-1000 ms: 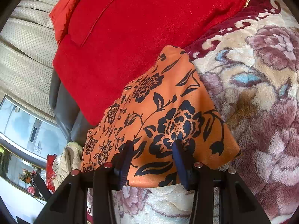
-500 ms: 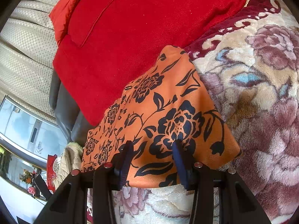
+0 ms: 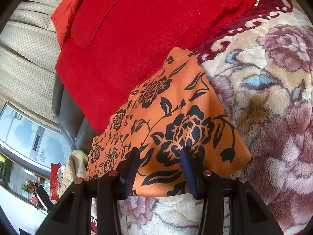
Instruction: Fold small clothes
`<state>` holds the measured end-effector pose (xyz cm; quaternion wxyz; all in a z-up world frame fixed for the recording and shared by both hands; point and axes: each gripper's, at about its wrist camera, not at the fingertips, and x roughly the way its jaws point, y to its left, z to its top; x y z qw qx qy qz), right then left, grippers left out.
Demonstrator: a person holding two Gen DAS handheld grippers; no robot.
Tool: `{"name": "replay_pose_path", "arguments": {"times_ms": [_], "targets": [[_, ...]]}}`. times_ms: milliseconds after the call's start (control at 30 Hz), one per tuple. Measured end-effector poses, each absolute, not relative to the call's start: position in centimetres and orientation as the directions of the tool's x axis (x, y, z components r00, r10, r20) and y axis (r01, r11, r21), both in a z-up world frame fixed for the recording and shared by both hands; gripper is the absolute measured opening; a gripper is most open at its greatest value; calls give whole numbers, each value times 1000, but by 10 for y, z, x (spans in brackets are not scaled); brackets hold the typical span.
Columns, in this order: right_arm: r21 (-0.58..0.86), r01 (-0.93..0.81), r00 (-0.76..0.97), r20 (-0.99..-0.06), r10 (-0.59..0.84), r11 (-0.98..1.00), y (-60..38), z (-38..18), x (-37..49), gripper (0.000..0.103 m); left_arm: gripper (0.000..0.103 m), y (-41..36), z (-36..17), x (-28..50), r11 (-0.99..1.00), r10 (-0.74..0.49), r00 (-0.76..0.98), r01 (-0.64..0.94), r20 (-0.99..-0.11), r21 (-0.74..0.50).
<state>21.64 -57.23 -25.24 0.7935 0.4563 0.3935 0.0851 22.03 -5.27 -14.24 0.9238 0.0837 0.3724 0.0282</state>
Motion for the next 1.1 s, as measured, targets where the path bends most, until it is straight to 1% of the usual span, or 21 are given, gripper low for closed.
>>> {"name": "replay_pose_path", "arguments": {"times_ms": [67, 133, 233, 267, 333, 400, 467, 633, 700, 833, 933, 1033, 1067, 1100], "targets": [[793, 223, 678, -544, 494, 566, -573, -252, 215, 48, 89, -54, -145, 223, 988, 98, 710, 16, -697, 155], [799, 215, 685, -533, 496, 562, -573, -250, 212, 48, 89, -60, -146, 225, 992, 56, 700, 42, -712, 119], [830, 188, 711, -484, 511, 525, -575, -245, 199, 50, 89, -76, -153, 229, 990, 25, 690, 81, -723, 111], [841, 183, 717, -468, 516, 509, -576, -243, 194, 58, 89, -82, -158, 234, 990, 19, 674, 93, -738, 110], [855, 190, 722, -454, 522, 483, -578, -241, 183, 68, 89, -91, -175, 247, 989, 38, 628, 89, -777, 120], [858, 204, 725, -456, 517, 471, -580, -239, 171, 69, 89, -97, -185, 254, 981, 96, 620, 74, -779, 179], [870, 222, 730, -448, 516, 441, -584, -241, 160, 69, 89, -100, -187, 254, 977, 111, 626, 73, -772, 199], [867, 284, 727, -473, 497, 410, -591, -253, 149, 69, 90, -89, -182, 252, 983, 84, 632, 72, -770, 167], [866, 310, 724, -482, 493, 392, -593, -259, 155, 69, 90, -78, -179, 253, 986, 90, 640, 48, -763, 157], [839, 382, 711, -534, 458, 387, -595, -279, 169, 68, 90, -55, -179, 260, 989, 120, 641, -13, -758, 145], [855, 369, 744, -507, 434, 366, -596, -280, 179, 69, 90, -37, -179, 263, 995, 96, 632, -38, -769, 93], [847, 380, 760, -514, 397, 371, -593, -285, 191, 69, 90, -25, -175, 263, 995, 100, 642, -60, -760, 80], [845, 381, 767, -515, 383, 375, -593, -285, 194, 68, 90, -22, -174, 263, 995, 98, 646, -65, -757, 74], [840, 384, 772, -520, 366, 384, -592, -284, 197, 64, 90, -20, -174, 263, 995, 97, 648, -67, -756, 71]]}}
